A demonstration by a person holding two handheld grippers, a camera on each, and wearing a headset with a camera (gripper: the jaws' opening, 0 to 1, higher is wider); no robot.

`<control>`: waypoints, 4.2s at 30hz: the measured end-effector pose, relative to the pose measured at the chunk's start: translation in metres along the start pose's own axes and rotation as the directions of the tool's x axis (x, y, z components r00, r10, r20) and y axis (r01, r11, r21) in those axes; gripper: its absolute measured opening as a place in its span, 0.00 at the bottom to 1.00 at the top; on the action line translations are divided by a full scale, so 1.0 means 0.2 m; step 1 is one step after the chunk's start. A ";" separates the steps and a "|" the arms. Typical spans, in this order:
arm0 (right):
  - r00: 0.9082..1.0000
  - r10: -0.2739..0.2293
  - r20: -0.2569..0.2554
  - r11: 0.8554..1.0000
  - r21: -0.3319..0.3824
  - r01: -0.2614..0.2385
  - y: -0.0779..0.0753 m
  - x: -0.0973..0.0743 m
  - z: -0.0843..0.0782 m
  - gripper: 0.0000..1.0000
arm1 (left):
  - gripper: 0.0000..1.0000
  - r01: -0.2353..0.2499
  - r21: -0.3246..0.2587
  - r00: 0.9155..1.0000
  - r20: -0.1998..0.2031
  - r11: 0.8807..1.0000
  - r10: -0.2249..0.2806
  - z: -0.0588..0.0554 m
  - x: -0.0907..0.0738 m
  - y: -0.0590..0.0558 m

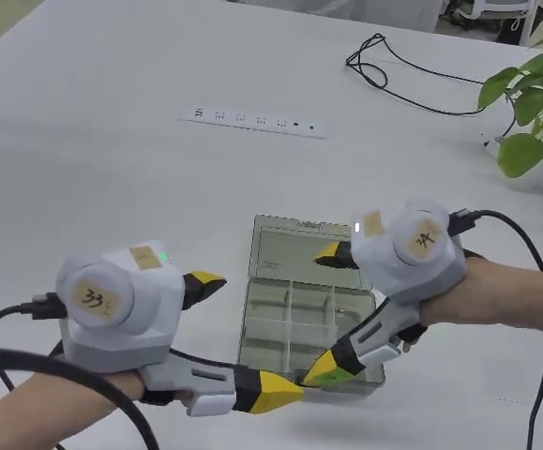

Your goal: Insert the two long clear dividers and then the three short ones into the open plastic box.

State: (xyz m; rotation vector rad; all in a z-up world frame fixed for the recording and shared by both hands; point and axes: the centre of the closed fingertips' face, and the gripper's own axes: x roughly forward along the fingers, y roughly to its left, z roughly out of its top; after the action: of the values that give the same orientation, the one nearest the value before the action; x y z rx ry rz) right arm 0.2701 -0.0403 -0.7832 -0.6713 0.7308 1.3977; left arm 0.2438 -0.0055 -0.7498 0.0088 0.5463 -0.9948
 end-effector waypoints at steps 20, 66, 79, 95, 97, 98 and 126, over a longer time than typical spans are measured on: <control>0.991 -0.133 0.021 0.982 0.137 0.129 -0.06 -0.31 -0.27 0.91 | 1.00 -0.012 0.008 1.000 0.028 1.000 0.012 0.02 -0.01 0.01; 0.933 -0.050 -0.355 0.990 0.107 0.093 0.02 -0.58 -1.14 0.68 | 1.00 -0.033 0.018 0.999 -0.001 0.999 0.033 0.00 -0.02 0.00; 0.889 -0.015 -0.457 0.999 0.038 0.036 0.00 -0.57 -1.24 0.50 | 1.00 -0.046 0.000 0.999 0.001 0.999 0.046 -0.02 -0.04 0.02; 0.865 -0.016 -0.502 0.999 -0.034 -0.001 0.00 -0.55 -1.25 0.35 | 1.00 -0.048 -0.009 0.999 0.005 0.999 0.048 -0.03 -0.04 0.03; 0.868 -0.016 -0.497 1.000 -0.029 0.002 -0.01 -0.55 -1.26 0.35 | 1.00 -0.045 -0.008 0.999 0.003 0.999 0.045 -0.03 -0.04 0.03; 0.870 -0.016 -0.493 1.000 -0.027 0.004 -0.01 -0.55 -1.26 0.35 | 1.00 -0.045 -0.008 0.999 0.003 0.999 0.045 -0.03 -0.04 0.03; 0.911 -0.117 -0.396 0.993 -0.042 0.109 -0.03 -0.53 -1.03 0.32 | 0.93 -0.079 -0.081 0.997 -0.030 0.994 0.076 -0.08 -0.02 0.08</control>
State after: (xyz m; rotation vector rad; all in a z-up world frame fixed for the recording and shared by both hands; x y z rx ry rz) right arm 0.2613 -0.2673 -0.8276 -1.0150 0.9824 1.1732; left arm 0.2472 0.0106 -0.7653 -0.0298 0.6072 -0.8971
